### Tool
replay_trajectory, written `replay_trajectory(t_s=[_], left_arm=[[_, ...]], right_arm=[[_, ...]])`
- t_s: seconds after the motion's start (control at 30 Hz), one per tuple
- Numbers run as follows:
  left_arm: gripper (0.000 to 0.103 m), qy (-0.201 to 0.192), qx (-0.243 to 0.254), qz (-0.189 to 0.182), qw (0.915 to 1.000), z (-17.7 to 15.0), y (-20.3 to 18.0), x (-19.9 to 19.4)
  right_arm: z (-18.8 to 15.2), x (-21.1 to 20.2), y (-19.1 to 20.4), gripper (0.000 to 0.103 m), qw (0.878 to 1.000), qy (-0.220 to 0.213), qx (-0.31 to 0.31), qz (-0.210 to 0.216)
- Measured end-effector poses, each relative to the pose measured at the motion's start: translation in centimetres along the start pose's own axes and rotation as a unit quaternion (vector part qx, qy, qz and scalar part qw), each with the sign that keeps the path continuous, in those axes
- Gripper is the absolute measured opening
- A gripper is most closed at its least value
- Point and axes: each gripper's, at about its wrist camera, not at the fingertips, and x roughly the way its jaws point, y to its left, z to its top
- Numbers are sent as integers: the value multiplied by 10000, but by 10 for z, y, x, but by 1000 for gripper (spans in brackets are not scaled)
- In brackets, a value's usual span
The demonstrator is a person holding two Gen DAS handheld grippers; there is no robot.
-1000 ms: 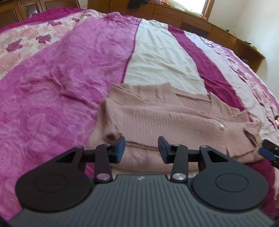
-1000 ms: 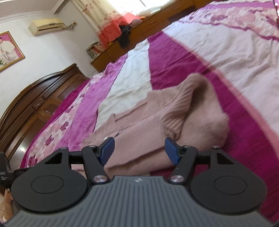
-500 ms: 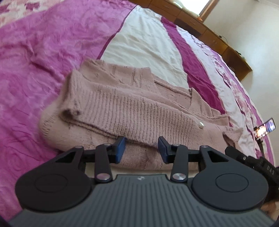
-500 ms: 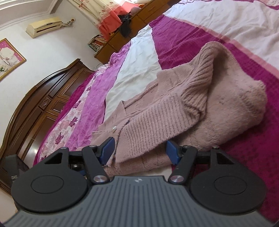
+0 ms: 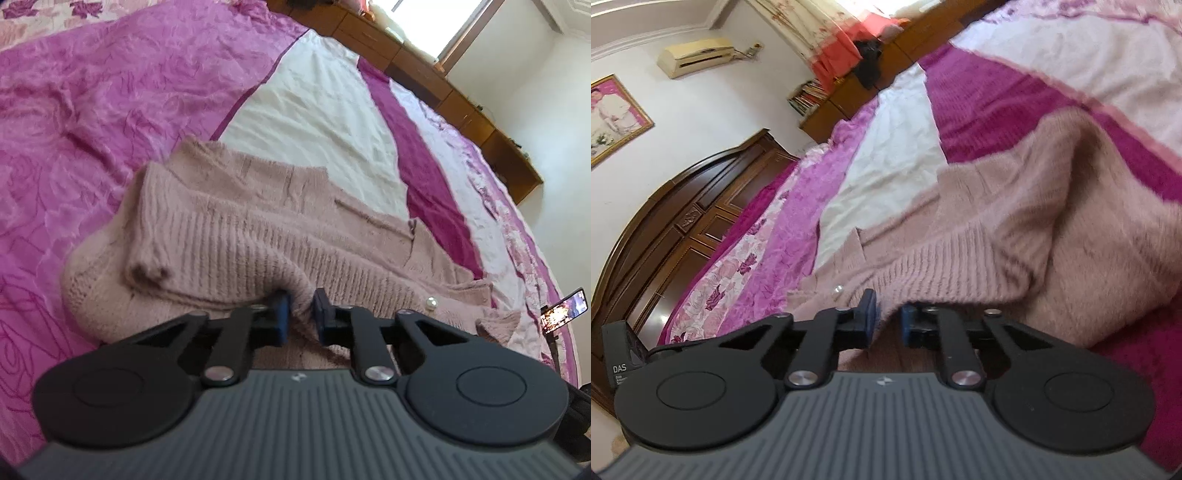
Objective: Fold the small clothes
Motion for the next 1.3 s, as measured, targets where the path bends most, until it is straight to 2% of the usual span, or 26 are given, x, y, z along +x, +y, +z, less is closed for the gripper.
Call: replay_trajectory(t_s=[0.23,0.4,0.5,0.67,0.8,0.87,0.93,1.03,1.1,1.3], left_arm=[[12,-327,360,30,9988,20,-13,1],[12,-466,607,129,9970,49,-23,19],[13,-418,812,250,9955,64,-29,40],[17,-162,924,461,9945,79,-28,80],[24,-54,1011,565,9933,84,-26,96],[39,-72,997,585,9933,87,-25,97],[46,-69,963,584,9936,90,-24,95],[48,-74,1007,544,9934,92,-26,88],[48,-55,1059,558,9928,91,-27,81],[49,-176,1242,579,9904,85,-30,50]], right_arm=[[28,12,9,9,9994,-167,-316,37],[57,41,16,9,9976,-303,-614,-29],[71,69,15,10,9965,-247,-760,-236],[84,114,0,14,9968,47,-575,-548],[88,136,-13,27,9968,233,-429,-636],[91,140,-16,36,9973,326,-306,-589],[93,141,-16,50,9979,381,-234,-478],[93,133,-9,67,9980,423,-277,-380],[93,124,-3,72,9979,427,-349,-327],[88,86,9,72,9978,405,-496,-154]])
